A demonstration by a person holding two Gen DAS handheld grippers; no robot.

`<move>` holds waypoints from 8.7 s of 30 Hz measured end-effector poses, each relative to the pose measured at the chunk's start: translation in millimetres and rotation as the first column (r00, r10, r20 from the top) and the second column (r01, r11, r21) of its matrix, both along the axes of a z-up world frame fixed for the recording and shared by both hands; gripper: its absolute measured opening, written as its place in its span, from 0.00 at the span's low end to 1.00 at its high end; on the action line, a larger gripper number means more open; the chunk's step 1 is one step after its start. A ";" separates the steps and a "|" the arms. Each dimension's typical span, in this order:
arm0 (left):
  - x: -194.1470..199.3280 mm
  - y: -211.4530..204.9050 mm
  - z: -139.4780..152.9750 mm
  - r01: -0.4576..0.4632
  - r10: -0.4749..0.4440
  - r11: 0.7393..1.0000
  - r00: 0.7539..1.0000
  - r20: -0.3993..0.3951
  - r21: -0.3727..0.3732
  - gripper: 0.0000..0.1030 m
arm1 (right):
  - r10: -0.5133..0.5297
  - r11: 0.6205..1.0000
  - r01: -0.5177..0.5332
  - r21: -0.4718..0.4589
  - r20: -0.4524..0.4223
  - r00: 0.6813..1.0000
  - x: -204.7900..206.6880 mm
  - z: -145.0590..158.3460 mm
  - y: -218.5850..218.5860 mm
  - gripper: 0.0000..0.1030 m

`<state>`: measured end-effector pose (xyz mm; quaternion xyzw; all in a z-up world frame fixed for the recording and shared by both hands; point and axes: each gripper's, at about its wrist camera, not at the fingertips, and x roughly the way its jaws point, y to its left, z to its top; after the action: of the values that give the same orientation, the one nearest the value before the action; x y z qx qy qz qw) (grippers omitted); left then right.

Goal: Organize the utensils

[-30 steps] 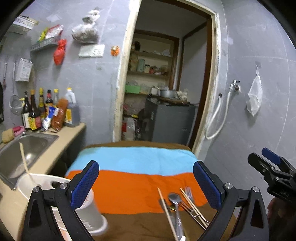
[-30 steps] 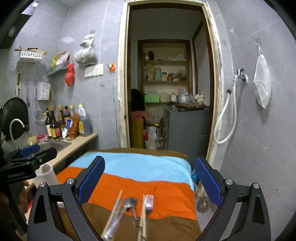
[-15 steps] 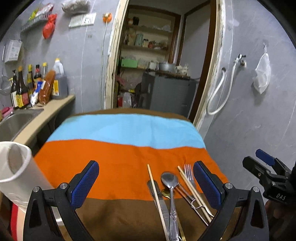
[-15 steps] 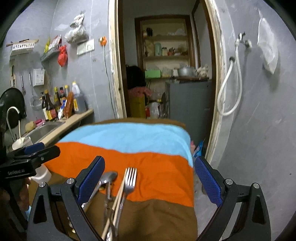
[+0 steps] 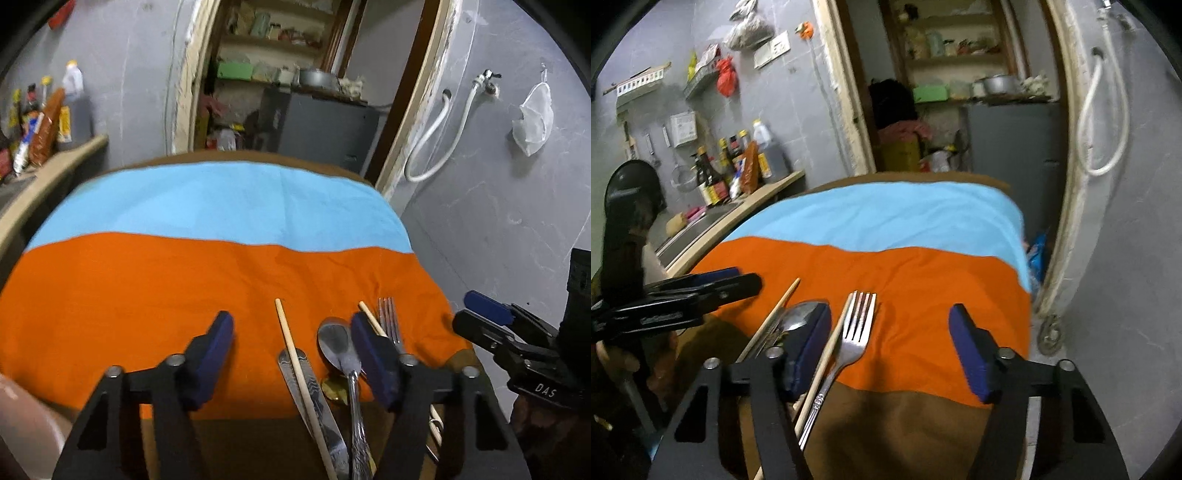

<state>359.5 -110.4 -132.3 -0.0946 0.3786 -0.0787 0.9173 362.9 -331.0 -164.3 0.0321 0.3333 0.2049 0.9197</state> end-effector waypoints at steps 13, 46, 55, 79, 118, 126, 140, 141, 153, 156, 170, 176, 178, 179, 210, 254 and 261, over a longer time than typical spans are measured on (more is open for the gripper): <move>28.0 2.1 -27.6 0.019 -0.027 0.998 0.989 -0.144 -0.056 0.22 | 0.133 0.990 -0.120 0.081 -0.180 0.975 44.6 -39.2 17.2 0.31; 2.5 33.6 10.0 -0.054 0.030 0.982 0.991 -0.130 -0.178 0.05 | 0.200 0.976 -0.165 0.145 -0.275 0.940 49.2 -35.9 21.0 0.03; -32.3 52.1 52.8 -0.080 0.079 0.970 0.997 -0.016 -0.231 0.05 | 0.054 0.997 -0.047 0.053 -0.131 0.990 -6.8 22.0 12.4 0.02; -105.0 175.1 136.5 -0.139 0.196 0.937 0.969 0.152 -0.320 0.05 | -0.158 0.982 0.182 -0.045 0.318 0.935 -121.4 207.5 89.2 0.02; -69.7 316.2 112.6 -0.365 0.449 0.886 0.829 0.334 -0.286 0.05 | 0.097 0.990 -0.052 -0.128 0.368 0.925 -100.5 190.8 296.5 0.02; -85.8 311.4 112.2 -0.361 0.423 0.903 0.841 0.338 -0.232 0.05 | 0.108 0.989 -0.064 -0.136 0.347 0.932 -98.5 184.8 298.2 0.02; -120.3 302.8 107.9 -0.265 0.301 0.947 0.927 0.223 -0.180 0.20 | 0.114 0.993 -0.118 0.007 0.222 0.968 -97.3 166.4 280.8 0.10; -123.6 301.5 107.7 -0.259 0.297 0.948 0.931 0.214 -0.186 0.23 | 0.107 0.993 -0.115 0.024 0.216 0.971 -98.1 165.4 277.9 0.20; -160.3 263.4 136.2 -0.277 0.296 0.955 0.906 0.302 -0.104 0.92 | -0.057 0.996 0.033 0.082 0.307 0.950 -125.6 176.5 226.9 0.65; -164.4 250.3 144.1 -0.298 0.309 0.951 0.893 0.328 -0.085 0.98 | -0.091 0.995 0.070 0.074 0.336 0.938 -133.3 183.1 210.5 0.75; -163.3 149.6 152.8 -0.299 0.258 0.954 0.871 0.419 0.034 0.99 | -0.238 0.968 0.253 0.005 0.358 0.903 -152.1 183.3 121.2 0.94; -156.6 100.1 145.2 -0.243 0.188 0.967 0.888 0.420 0.081 0.99 | -0.267 0.956 0.294 -0.023 0.353 0.897 -151.0 174.6 81.5 0.94; -154.6 84.2 140.4 -0.225 0.169 0.970 0.895 0.412 0.090 0.99 | -0.280 0.952 0.305 -0.023 0.337 0.899 -147.9 169.3 66.1 0.94; -152.9 77.4 137.5 -0.216 0.161 0.972 0.899 0.406 0.093 1.00 | -0.283 0.951 0.308 -0.024 0.332 0.900 -146.3 166.9 61.3 0.94; -39.4 -4.5 -2.4 -0.006 0.008 1.000 0.997 -0.083 0.028 0.58 | -0.161 0.987 0.162 0.008 -0.088 0.983 -21.5 11.2 -18.6 0.59; -14.8 -6.0 -27.7 0.053 -0.100 0.985 0.952 -0.290 -0.164 0.09 | -0.002 0.999 -0.010 -0.036 -0.329 0.944 21.4 -36.2 28.0 0.12; -3.3 -7.1 -34.4 0.039 -0.115 0.973 0.936 -0.333 -0.227 0.09 | 0.008 1.000 -0.013 -0.011 -0.348 0.937 25.2 -38.9 25.0 0.12</move>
<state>356.2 -117.5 -166.7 -0.1915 0.5255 -0.1379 0.8174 388.1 -306.0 -203.2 0.0602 0.4922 0.1987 0.8454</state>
